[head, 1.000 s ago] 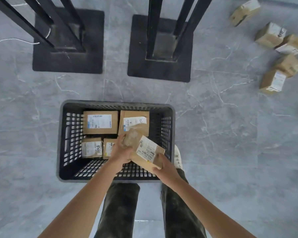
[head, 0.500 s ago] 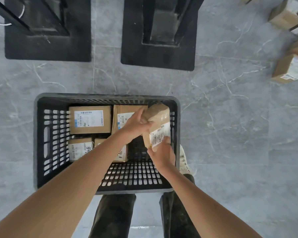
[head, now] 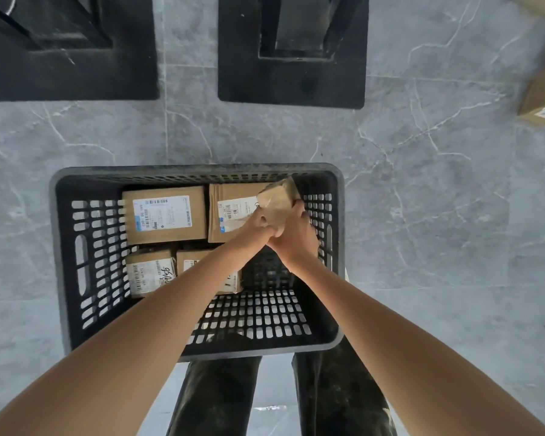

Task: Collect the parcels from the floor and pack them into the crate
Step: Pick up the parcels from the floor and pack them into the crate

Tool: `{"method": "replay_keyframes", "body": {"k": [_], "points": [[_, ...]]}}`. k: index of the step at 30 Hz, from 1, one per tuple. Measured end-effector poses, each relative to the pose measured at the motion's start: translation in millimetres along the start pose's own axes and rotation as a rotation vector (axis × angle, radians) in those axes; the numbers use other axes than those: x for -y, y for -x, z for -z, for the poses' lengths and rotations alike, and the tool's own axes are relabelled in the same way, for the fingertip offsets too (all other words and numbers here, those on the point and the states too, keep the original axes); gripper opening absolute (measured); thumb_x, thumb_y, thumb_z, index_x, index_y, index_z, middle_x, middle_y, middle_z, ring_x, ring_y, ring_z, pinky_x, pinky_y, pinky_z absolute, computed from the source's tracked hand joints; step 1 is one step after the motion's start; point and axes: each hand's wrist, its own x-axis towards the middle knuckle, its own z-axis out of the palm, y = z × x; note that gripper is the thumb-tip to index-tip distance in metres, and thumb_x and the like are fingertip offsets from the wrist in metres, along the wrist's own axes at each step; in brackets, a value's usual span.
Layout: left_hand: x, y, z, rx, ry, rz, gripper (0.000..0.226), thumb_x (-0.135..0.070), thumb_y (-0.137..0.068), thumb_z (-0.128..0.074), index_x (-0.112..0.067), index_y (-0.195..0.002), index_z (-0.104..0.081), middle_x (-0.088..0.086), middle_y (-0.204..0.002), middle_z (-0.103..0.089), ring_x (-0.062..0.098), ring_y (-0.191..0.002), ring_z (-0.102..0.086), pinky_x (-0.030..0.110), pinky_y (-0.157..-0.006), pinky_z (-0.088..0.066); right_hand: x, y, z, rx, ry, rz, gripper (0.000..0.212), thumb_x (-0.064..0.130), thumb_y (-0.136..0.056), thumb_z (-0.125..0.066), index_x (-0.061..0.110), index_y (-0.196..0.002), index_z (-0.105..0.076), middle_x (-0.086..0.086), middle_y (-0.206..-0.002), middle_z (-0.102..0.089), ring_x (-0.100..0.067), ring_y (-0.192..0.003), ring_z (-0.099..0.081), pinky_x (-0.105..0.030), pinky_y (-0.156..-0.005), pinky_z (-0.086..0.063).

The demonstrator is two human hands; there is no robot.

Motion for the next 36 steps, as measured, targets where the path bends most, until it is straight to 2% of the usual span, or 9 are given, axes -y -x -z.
{"method": "replay_keyframes", "body": {"k": [2,6,14,18,23,27,29,33,36], "points": [[3.9,-3.6,-5.3,0.003,0.069,0.035,0.058,-0.010,-0.093,-0.047,-0.014,-0.145,-0.023,0.001,-0.144,-0.038,0.018,-0.132,-0.035,0.036,-0.108,-0.034,0.4,-2.2,1.3,0.002,-0.046,0.001,0.084,0.036,-0.073,-0.076,0.010,-0.134,-0.024,-0.019,-0.124,-0.049,-0.035,-0.105,-0.057,-0.046,-0.082,-0.054],[2.3,2.9,-12.9,0.063,0.124,0.020,0.028,-0.019,-0.098,-0.041,-0.028,-0.124,-0.042,-0.023,-0.107,-0.050,0.005,-0.112,-0.042,0.029,-0.095,-0.032,-7.3,-0.2,12.5,-0.012,-0.252,0.051,0.068,0.027,-0.075,-0.074,0.008,-0.123,-0.030,-0.017,-0.113,-0.054,-0.029,-0.094,-0.058,-0.043,-0.076,-0.055],[9.9,21.0,-15.6,-0.072,-0.177,0.071,0.043,-0.033,-0.101,-0.032,-0.015,-0.139,-0.041,0.005,-0.146,-0.040,0.022,-0.134,-0.037,0.040,-0.111,-0.028,-21.5,-2.0,12.0,0.040,-0.409,-0.126,0.061,0.022,-0.086,-0.064,0.004,-0.132,-0.028,-0.018,-0.116,-0.058,-0.032,-0.106,-0.060,-0.043,-0.086,-0.053],[26.0,32.4,-10.2,-0.094,-0.212,0.112,0.038,-0.032,-0.100,-0.034,-0.015,-0.131,-0.047,0.007,-0.133,-0.052,0.022,-0.122,-0.048,0.036,-0.102,-0.038,-21.5,-44.3,-0.1,0.120,-0.381,-0.196,0.073,0.011,-0.092,-0.057,0.006,-0.148,-0.010,-0.020,-0.144,-0.038,-0.034,-0.130,-0.043,-0.045,-0.106,-0.040],[53.8,52.7,9.1,-0.083,-0.249,0.127,0.031,-0.030,-0.098,-0.038,-0.017,-0.122,-0.053,0.000,-0.116,-0.061,0.015,-0.110,-0.055,0.028,-0.089,-0.040,-32.4,-58.2,-18.7,0.207,-0.282,-0.030,0.057,0.016,-0.103,-0.025,0.016,-0.152,0.004,-0.015,-0.158,-0.012,-0.032,-0.144,-0.020,-0.052,-0.115,-0.025],[63.1,65.7,20.7,-0.145,-0.317,0.145,0.027,-0.024,-0.097,-0.040,-0.017,-0.119,-0.055,0.002,-0.120,-0.060,0.014,-0.104,-0.058,0.022,-0.074,-0.039,-39.5,-45.0,-12.5,0.286,-0.028,0.074,0.093,-0.012,-0.089,-0.045,0.015,-0.148,0.021,-0.015,-0.158,0.017,-0.033,-0.146,0.003,-0.046,-0.118,-0.018],[53.2,74.8,20.1,-0.177,-0.346,0.095,0.028,-0.020,-0.097,-0.041,-0.015,-0.120,-0.056,0.003,-0.125,-0.058,0.014,-0.109,-0.055,0.022,-0.083,-0.039,-33.8,-26.9,3.9,0.208,-0.045,0.121,0.087,-0.011,-0.089,-0.044,0.014,-0.151,0.011,-0.015,-0.159,0.008,-0.032,-0.146,-0.006,-0.042,-0.116,-0.025],[-4.9,105.2,13.7,-0.197,-0.382,-0.030,0.026,-0.020,-0.098,-0.040,-0.016,-0.120,-0.055,0.002,-0.123,-0.059,0.012,-0.109,-0.052,0.028,-0.089,-0.043,-17.4,19.2,66.3,0.169,-0.114,0.235,0.040,0.000,-0.095,-0.037,0.002,-0.134,-0.045,-0.018,-0.132,-0.052,-0.027,-0.122,-0.051,-0.034,-0.101,-0.042],[-74.2,143.8,9.1,-0.207,-0.432,-0.170,0.026,-0.021,-0.098,-0.039,-0.018,-0.118,-0.055,0.000,-0.119,-0.060,0.011,-0.105,-0.055,0.027,-0.086,-0.044,4.3,56.6,139.7,0.161,-0.198,0.260,0.035,0.001,-0.096,-0.035,0.003,-0.122,-0.058,-0.017,-0.116,-0.064,-0.027,-0.109,-0.061,-0.037,-0.094,-0.049]]}}
